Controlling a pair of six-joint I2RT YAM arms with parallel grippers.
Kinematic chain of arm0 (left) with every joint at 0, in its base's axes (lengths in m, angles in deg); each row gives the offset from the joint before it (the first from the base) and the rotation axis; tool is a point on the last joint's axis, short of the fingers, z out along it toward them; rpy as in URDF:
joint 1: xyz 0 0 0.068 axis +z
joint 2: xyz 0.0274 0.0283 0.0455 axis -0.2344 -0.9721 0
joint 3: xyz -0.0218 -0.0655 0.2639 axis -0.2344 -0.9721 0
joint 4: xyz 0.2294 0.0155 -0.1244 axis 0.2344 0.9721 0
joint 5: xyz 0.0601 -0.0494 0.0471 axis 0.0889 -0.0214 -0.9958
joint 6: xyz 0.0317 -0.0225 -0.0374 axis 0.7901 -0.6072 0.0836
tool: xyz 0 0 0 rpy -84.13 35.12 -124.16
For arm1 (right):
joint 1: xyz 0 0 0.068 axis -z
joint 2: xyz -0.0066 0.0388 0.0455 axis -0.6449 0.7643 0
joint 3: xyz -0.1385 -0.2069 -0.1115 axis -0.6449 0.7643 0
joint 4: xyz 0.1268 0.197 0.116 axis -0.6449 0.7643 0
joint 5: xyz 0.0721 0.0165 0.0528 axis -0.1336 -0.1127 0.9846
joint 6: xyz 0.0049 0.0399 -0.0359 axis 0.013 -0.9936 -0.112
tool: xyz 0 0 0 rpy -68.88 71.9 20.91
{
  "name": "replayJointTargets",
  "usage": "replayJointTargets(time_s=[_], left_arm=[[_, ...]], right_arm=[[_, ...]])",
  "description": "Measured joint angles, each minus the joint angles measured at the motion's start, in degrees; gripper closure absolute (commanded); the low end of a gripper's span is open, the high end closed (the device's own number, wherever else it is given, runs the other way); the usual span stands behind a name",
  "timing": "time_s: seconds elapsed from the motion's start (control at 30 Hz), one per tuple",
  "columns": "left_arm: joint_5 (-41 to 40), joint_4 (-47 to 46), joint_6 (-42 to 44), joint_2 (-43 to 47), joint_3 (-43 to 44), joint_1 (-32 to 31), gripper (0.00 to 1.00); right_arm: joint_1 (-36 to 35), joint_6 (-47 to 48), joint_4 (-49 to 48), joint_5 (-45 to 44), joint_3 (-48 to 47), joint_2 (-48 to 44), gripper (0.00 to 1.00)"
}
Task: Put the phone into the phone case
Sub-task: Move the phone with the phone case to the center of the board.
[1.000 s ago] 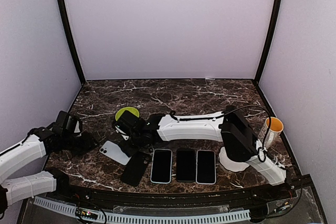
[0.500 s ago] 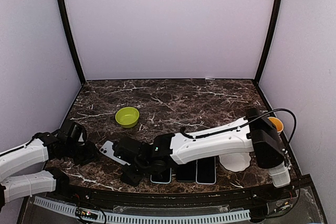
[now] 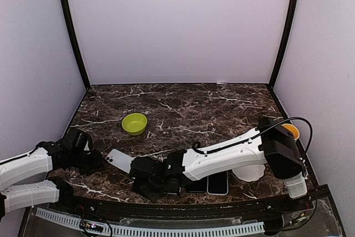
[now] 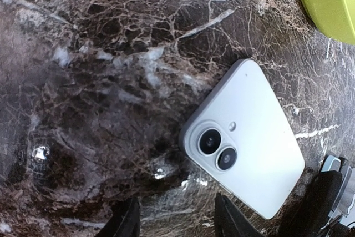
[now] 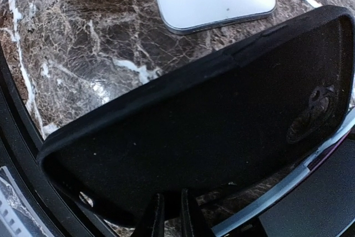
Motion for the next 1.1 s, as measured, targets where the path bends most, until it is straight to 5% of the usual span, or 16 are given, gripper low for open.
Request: replayJointTargets(time_s=[0.73,1.1], left_arm=[[-1.0,-4.3,1.7,-2.4,0.0,-0.1,0.57],[-1.5,-10.3,1.7,-7.0,0.0,-0.1,0.62]], right_arm=[[0.6,6.5,10.7,-7.1,-12.8,1.9,0.62],[10.1,6.1,1.0,-4.4,-13.1,3.0,0.58]])
